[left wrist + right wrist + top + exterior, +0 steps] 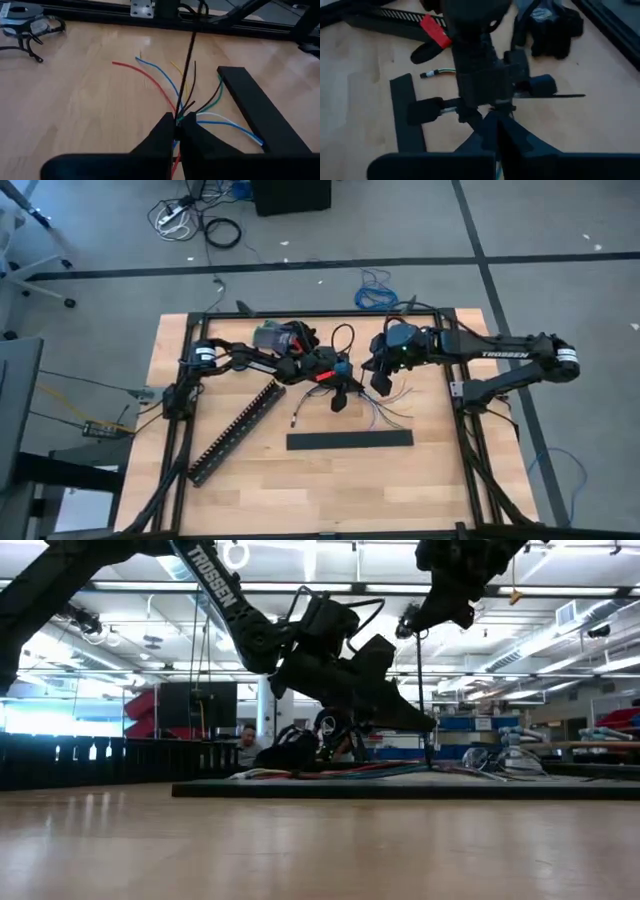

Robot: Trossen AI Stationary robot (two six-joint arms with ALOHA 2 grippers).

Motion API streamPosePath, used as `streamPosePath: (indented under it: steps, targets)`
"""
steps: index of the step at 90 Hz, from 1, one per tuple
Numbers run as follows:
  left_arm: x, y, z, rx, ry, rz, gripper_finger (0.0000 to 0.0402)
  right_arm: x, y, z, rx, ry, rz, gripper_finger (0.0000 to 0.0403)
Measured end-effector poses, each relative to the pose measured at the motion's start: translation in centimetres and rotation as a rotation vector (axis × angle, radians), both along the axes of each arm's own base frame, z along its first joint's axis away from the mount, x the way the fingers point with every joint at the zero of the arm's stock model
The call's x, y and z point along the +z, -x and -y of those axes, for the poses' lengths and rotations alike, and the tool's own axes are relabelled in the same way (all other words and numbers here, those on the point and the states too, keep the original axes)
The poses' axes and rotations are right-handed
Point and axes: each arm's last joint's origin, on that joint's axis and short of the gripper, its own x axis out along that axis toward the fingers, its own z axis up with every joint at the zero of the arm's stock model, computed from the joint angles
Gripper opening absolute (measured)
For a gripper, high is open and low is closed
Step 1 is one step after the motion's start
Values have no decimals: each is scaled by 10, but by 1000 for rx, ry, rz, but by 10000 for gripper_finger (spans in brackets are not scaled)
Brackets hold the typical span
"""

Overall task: Ziptie cables
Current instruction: Wrap the black zip tie on the cable wires

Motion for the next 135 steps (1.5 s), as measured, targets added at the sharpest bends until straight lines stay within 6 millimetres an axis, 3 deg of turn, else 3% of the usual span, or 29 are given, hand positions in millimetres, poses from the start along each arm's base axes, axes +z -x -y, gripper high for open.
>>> streamPosePath:
  steps: [58, 96, 135]
  targets:
    - [-1, 1, 0, 4, 2, -14, 7, 27, 29, -8, -99, 107, 114, 0]
    - [-1, 1, 0, 1, 6, -15, 7, 52, 63, -11, -133, 152, 249, 0]
    - [-1, 0, 0, 1, 6, -14, 7, 61, 79, -12, -140, 167, 302, 0]
